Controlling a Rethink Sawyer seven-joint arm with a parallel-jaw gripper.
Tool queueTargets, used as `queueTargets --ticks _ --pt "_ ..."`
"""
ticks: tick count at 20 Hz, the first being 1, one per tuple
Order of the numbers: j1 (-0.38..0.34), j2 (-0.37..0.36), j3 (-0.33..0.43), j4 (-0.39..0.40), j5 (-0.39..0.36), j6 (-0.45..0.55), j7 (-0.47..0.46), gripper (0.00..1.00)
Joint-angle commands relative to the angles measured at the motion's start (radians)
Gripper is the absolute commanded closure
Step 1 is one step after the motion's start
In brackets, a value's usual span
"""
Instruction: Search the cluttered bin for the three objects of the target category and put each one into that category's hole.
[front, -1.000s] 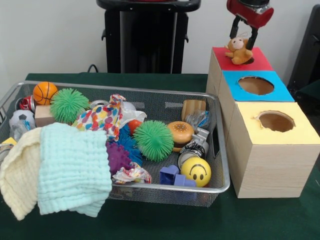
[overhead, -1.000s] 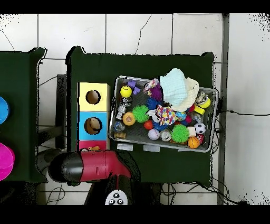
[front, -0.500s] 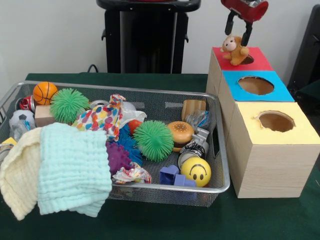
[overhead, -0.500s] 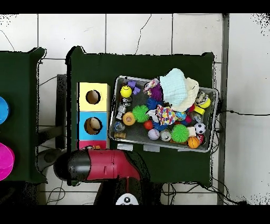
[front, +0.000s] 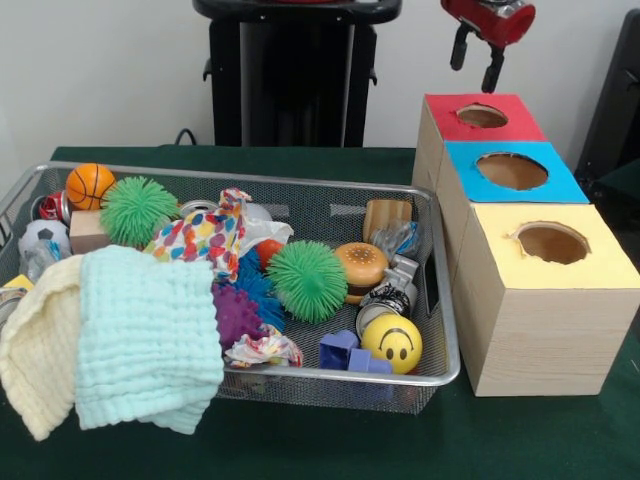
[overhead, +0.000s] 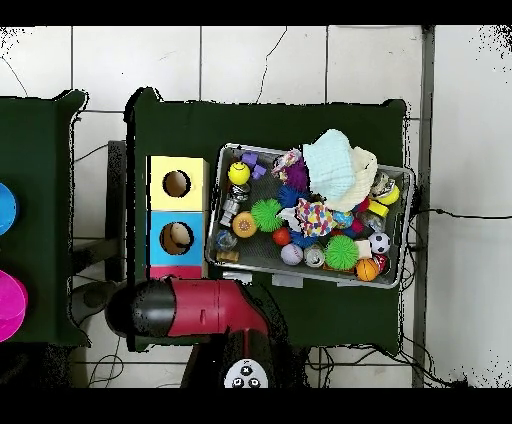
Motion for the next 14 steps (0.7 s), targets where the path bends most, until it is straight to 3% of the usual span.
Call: queueTargets --ticks 1,5,11,13,14 --pt "-0.027 0.045 0.101 0.009 0.029 0.051 -0.027 0.00" --pt "-0.019 0.045 0.106 0.013 0.029 0.043 -0.016 0.00" --pt "-0.021 0.073 0.081 -0.040 -0.026 0.042 -0.020 0.00" --pt "-0.014 0.080 0.041 -0.099 -0.077 0.040 -0.021 0.00" --pt "0.007 0.093 -0.011 -0.162 -0.140 0.017 -0.008 0.00"
